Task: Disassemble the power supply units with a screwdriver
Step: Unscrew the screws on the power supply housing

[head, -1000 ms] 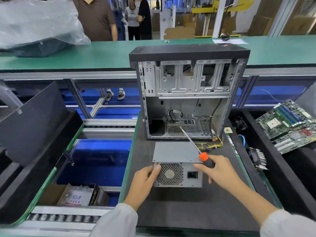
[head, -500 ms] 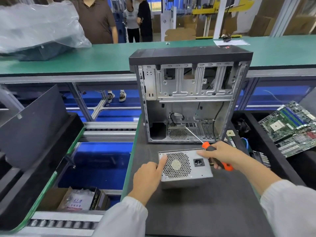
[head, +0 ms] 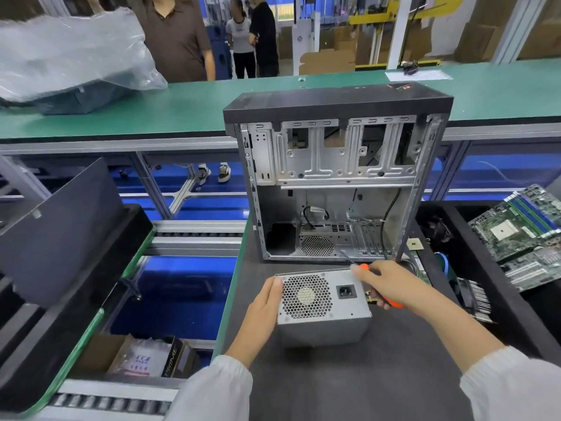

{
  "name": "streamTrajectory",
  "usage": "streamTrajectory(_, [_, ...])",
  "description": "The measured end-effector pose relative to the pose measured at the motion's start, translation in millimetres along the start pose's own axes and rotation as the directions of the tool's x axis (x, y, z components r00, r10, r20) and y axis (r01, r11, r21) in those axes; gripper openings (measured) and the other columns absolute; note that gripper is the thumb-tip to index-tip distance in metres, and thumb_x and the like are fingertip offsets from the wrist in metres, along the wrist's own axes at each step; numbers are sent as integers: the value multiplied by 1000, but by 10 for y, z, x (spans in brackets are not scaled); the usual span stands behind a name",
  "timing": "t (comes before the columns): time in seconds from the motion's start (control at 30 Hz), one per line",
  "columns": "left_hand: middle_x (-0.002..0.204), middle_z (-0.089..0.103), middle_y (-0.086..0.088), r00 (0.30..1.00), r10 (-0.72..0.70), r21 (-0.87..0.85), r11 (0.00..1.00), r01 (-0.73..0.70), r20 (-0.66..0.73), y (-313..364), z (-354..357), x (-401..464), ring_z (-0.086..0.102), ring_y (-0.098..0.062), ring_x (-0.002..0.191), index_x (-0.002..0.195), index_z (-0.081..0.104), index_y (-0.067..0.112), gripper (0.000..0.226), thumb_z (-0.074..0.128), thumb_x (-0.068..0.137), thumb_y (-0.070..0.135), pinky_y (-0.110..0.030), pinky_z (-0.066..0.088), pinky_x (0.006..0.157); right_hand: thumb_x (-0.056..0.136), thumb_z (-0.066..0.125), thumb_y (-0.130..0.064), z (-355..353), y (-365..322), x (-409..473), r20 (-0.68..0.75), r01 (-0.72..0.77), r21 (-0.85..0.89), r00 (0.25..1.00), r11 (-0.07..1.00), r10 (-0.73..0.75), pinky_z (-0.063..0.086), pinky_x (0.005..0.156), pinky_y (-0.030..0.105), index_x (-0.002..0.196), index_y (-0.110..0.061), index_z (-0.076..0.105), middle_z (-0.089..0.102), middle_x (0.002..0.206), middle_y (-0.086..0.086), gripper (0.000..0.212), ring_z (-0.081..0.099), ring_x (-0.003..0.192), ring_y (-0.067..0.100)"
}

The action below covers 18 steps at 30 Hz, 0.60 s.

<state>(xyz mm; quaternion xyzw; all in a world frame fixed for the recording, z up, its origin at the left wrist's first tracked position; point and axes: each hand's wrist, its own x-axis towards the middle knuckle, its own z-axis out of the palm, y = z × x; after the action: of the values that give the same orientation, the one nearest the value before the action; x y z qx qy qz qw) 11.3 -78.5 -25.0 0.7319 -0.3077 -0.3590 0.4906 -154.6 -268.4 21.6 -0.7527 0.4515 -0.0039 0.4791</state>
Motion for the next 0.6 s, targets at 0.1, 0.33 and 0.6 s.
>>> streamTrajectory(0.1, [108,62,39,1000,-9,-18,1000,10,13,16,3,-33,52,24,99,111,53,60,30,27,97,63,-20,39,94,99,42,-20,-65,-104,-91,10,68,27,998,997,-68,44,44,23,120,-41,29,63,74,11,32,54,45,16])
streamTrajectory(0.33, [73,46,3,974,178,21,983,-183,138,-111,-179,-122,61,-6,78,142,24,59,73,63,80,63,-19,50,84,91,55,-16,-105,-425,-389,218,77,698,924,712,-313,54,58,29,101,-13,72,66,102,22,20,68,75,27])
streamTrajectory(0.6, [98,63,-12,950,179,148,964,-221,255,-163,-293,-19,61,-33,104,141,14,59,108,88,64,44,-46,44,100,85,39,-2,118,-610,-309,373,-189,917,714,351,-593,52,94,39,128,2,56,49,135,32,47,47,129,41])
